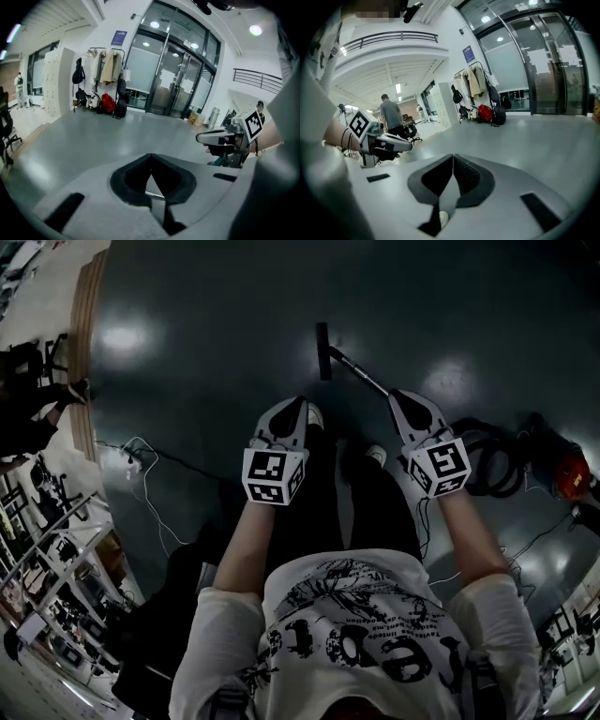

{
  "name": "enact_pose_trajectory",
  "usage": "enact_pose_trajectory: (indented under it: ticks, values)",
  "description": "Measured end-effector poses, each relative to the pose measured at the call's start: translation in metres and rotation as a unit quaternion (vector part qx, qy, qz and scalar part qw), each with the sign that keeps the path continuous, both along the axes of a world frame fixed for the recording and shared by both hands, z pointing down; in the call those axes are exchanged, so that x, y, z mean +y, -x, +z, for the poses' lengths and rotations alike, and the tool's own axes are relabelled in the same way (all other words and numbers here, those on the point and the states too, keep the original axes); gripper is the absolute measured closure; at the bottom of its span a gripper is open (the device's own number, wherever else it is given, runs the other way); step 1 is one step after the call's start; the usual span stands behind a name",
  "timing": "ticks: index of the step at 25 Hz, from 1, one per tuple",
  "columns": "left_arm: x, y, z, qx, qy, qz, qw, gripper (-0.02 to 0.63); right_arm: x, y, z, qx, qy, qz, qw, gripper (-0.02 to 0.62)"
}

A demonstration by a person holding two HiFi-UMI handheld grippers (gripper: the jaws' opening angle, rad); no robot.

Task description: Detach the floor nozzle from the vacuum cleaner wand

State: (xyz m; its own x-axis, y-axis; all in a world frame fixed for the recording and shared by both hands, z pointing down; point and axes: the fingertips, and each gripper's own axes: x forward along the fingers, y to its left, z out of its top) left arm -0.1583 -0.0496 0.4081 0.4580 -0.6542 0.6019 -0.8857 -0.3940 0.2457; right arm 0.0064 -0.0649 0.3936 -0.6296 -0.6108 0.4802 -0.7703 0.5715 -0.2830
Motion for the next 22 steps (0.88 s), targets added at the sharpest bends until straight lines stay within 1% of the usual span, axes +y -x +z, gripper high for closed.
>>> enact_pose_trajectory:
  ticks: [2,4,6,10,13,15,17,18,19,21,22]
  values:
    - [-0.026,0.003,0.050,-0.006,-0.015,0.020,0.9997,0.603,-0.018,0.003,0.058,-0.001,0.003,-0.001,1.000,0.592]
    - [-0.056,0.012,0.114,-0.020,-0.030,0.029,0.9989,0.603,-0.035,0.006,0.129,0.004,0.005,-0.003,1.000,0.592]
    - [-0.076,0.018,0.182,-0.030,-0.031,0.037,0.9984,0.602,-0.044,0.012,0.204,0.010,0.007,-0.009,1.000,0.592]
    - [-0.088,0.008,0.308,-0.014,-0.036,0.068,0.9969,0.602,-0.047,0.025,0.343,0.019,0.005,-0.051,0.998,0.592]
    - [-0.093,-0.002,0.405,-0.019,-0.023,0.089,0.9956,0.601,-0.055,0.026,0.433,0.032,0.002,-0.078,0.996,0.591]
    - [-0.099,-0.004,0.461,-0.027,-0.009,0.103,0.9943,0.601,-0.063,0.022,0.478,0.043,-0.002,-0.090,0.995,0.591]
    - [-0.105,0.000,0.503,-0.035,-0.007,0.103,0.9941,0.601,-0.066,0.022,0.515,0.047,0.002,-0.098,0.994,0.587]
    - [-0.108,0.003,0.519,-0.038,-0.008,0.095,0.9947,0.601,-0.066,0.023,0.533,0.047,0.011,-0.104,0.993,0.573]
    - [-0.108,0.005,0.534,-0.037,-0.007,0.086,0.9956,0.601,-0.064,0.025,0.552,0.047,0.027,-0.111,0.992,0.549]
    - [-0.103,0.006,0.558,-0.025,0.002,0.068,0.9974,0.603,-0.057,0.028,0.587,0.056,0.067,-0.125,0.988,0.543]
    - [-0.096,0.006,0.568,-0.015,0.010,0.061,0.9980,0.601,-0.053,0.030,0.603,0.066,0.085,-0.132,0.985,0.525]
